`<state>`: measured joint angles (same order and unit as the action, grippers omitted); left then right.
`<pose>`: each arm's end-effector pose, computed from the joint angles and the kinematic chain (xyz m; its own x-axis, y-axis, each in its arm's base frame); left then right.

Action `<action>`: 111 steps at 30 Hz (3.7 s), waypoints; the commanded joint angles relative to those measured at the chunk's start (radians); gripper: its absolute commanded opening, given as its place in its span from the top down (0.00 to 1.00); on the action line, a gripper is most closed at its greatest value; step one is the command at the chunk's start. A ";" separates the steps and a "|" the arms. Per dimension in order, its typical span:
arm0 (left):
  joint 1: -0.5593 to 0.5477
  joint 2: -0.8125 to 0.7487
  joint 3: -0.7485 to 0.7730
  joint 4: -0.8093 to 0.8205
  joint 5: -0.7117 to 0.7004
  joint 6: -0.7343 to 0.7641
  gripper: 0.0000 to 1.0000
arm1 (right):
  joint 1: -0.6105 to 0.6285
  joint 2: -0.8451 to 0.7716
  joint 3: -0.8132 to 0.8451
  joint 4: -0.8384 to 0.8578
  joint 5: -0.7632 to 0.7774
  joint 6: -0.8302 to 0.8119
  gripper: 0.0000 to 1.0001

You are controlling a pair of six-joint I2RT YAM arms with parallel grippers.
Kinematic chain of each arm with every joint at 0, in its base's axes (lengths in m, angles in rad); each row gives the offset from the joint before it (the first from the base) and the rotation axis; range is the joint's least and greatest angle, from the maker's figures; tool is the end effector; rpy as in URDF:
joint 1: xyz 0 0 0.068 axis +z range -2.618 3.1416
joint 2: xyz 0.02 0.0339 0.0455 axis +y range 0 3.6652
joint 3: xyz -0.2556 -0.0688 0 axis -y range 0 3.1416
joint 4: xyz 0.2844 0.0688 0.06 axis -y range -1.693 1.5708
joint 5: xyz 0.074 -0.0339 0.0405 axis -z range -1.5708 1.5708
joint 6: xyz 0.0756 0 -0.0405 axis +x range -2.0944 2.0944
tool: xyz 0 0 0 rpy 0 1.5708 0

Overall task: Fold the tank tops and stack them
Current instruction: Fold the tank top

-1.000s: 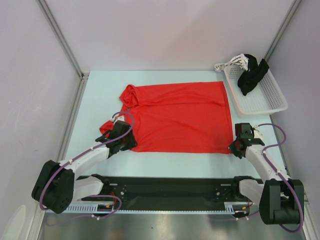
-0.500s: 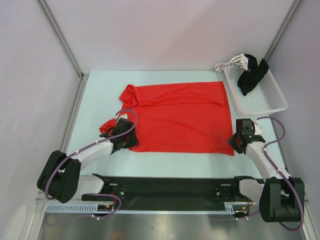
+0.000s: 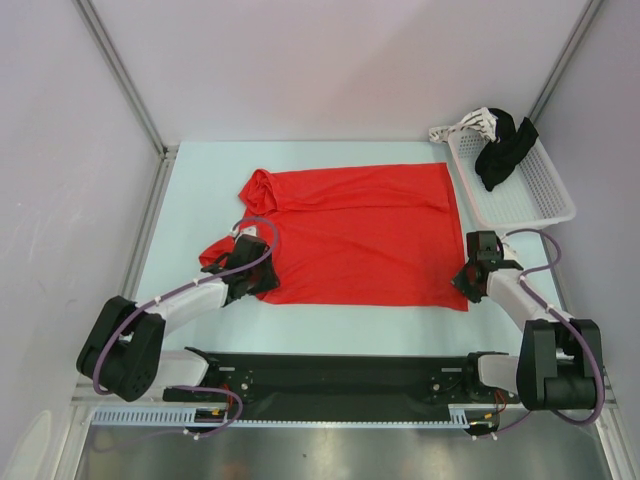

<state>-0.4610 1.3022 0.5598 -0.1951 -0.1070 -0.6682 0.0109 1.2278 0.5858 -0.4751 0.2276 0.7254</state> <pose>0.2638 -0.1220 0.0916 -0.8056 -0.2877 -0.5179 -0.1445 0.9432 -0.2991 0.2626 -0.0142 0.0993 -0.6139 0.6397 -0.4625 0.6623 0.7362 0.1390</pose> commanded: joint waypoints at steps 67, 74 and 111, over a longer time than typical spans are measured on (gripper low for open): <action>0.002 -0.288 -0.029 -0.104 -0.002 -0.002 1.00 | -0.069 -0.111 0.040 -0.037 -0.100 -0.061 0.92; 0.002 -0.254 -0.055 -0.063 0.033 -0.013 1.00 | -0.066 -0.102 -0.029 0.026 -0.177 -0.069 0.69; 0.002 -0.356 -0.038 -0.162 0.012 -0.004 1.00 | -0.068 -0.266 0.009 -0.115 -0.103 -0.060 1.00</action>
<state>-0.4622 0.9859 0.5102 -0.3325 -0.0933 -0.6636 -0.0547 0.9844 0.5533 -0.5545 0.1226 0.6613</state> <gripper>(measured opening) 0.009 0.010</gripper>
